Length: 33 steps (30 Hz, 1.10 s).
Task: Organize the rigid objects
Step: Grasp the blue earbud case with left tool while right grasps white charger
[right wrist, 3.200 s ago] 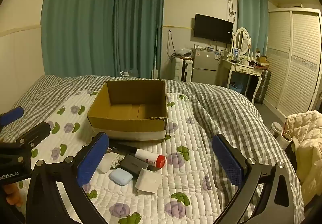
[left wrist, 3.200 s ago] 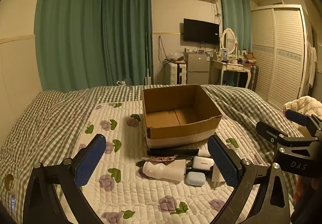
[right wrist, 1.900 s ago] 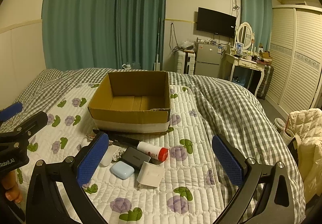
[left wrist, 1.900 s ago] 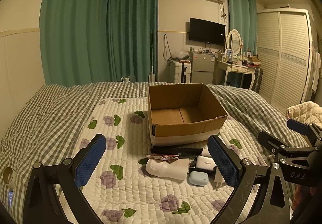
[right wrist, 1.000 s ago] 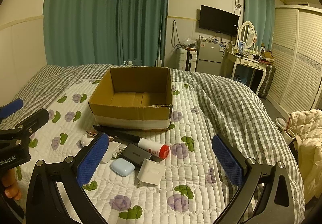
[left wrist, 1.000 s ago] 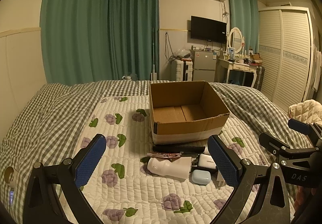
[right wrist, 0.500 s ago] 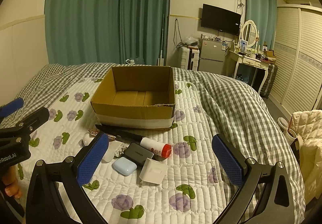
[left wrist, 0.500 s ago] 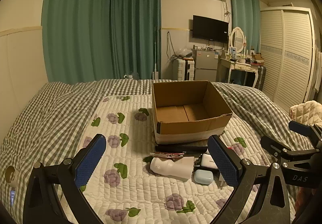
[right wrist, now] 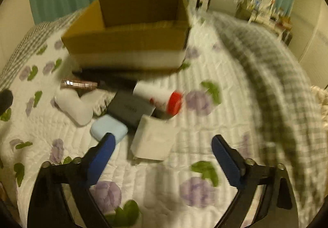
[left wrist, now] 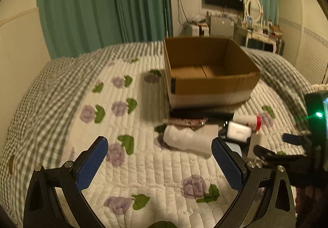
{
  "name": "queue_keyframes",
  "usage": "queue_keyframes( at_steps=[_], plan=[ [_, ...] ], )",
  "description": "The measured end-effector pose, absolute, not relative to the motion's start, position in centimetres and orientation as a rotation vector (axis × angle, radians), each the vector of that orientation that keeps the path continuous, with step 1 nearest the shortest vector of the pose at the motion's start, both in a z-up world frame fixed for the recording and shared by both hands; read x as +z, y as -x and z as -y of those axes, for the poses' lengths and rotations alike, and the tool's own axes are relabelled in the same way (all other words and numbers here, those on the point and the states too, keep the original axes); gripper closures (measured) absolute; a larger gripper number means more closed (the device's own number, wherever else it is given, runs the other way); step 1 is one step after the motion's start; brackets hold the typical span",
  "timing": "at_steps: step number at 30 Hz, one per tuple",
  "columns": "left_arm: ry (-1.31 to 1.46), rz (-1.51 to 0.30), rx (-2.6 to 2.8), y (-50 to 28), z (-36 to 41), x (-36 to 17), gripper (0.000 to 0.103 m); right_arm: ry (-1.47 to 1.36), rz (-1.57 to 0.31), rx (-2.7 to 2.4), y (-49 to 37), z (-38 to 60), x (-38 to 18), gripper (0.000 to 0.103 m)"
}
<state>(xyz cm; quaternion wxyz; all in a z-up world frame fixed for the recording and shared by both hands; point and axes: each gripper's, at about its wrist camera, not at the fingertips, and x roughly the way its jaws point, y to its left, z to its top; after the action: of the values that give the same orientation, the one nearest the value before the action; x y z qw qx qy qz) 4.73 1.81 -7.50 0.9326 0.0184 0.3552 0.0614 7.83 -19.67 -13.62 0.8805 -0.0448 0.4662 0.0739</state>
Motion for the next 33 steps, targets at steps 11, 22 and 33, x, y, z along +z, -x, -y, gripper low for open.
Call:
queue_keyframes(
  at_steps=[11, 22, 33],
  plan=[
    [0.049, -0.820, 0.024, -6.9, 0.4, -8.5, 0.000, -0.014, -1.076, 0.185, -10.6, 20.9, -16.7, 0.048],
    [0.013, -1.024, 0.007, -10.4, 8.2, -13.2, 0.003, 0.032, -1.000, 0.068, -9.8, 25.4, -11.1, 0.048],
    [-0.019, -1.131, -0.031, -12.4, 10.2, -17.2, 0.046, -0.027, -1.015, 0.088, -10.2, 26.5, -12.0, 0.048]
  ],
)
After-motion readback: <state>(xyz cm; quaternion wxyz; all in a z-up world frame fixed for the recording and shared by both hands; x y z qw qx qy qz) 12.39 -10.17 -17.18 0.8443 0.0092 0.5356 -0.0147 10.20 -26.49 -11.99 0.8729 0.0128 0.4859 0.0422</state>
